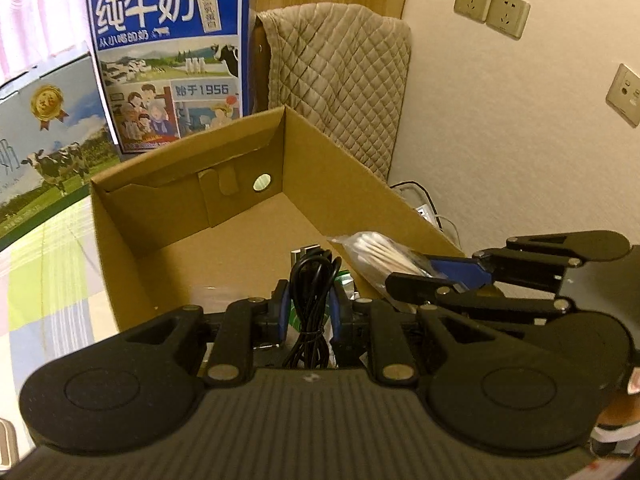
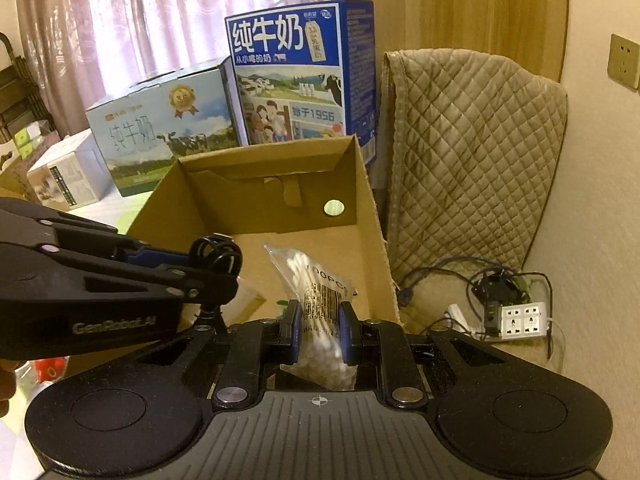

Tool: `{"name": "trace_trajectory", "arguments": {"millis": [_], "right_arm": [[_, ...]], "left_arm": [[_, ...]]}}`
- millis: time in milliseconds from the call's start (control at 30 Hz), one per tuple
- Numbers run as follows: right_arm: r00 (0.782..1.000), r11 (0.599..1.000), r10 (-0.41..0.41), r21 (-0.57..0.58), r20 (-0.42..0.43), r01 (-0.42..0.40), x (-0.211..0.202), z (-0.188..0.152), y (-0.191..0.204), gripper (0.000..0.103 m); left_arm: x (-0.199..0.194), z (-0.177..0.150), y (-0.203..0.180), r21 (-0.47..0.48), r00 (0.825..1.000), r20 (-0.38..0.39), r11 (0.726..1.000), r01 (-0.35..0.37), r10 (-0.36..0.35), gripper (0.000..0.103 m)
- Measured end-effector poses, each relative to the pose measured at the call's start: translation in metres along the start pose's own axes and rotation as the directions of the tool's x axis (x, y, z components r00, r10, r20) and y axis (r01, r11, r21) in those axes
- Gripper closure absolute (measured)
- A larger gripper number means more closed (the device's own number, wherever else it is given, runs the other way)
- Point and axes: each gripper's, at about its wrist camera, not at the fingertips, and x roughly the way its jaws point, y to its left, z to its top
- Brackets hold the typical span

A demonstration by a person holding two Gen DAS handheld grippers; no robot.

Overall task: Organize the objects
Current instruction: 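Carry the black cable and swab bag over the cardboard box with both tools, then open the left tool to drop the cable while the right tool releases the swab bag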

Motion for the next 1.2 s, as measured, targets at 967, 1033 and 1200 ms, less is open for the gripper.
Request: {"name": "trace_trajectory", "arguments": {"millis": [967, 1033, 1200], "right_arm": [[0.998, 1.0, 0.002, -0.03, 0.064, 0.0, 0.009, 0.016, 0.007, 0.063], [0.998, 1.0, 0.001, -0.02, 0.059, 0.0, 0.006, 0.014, 0.006, 0.061], [0.999, 1.0, 0.005, 0.015, 0.046, -0.006, -0.004, 0.007, 0.002, 0.053]], "left_arm": [[-0.009, 0.002, 0.034, -0.047, 0.998, 0.018, 0.997, -0.063, 0.064, 0.05], [-0.011, 0.0, 0.033, -0.045, 0.998, 0.019, 0.997, -0.064, 0.065, 0.046], [-0.017, -0.003, 0.033, -0.045, 0.998, 0.022, 0.997, -0.058, 0.059, 0.035]]}}
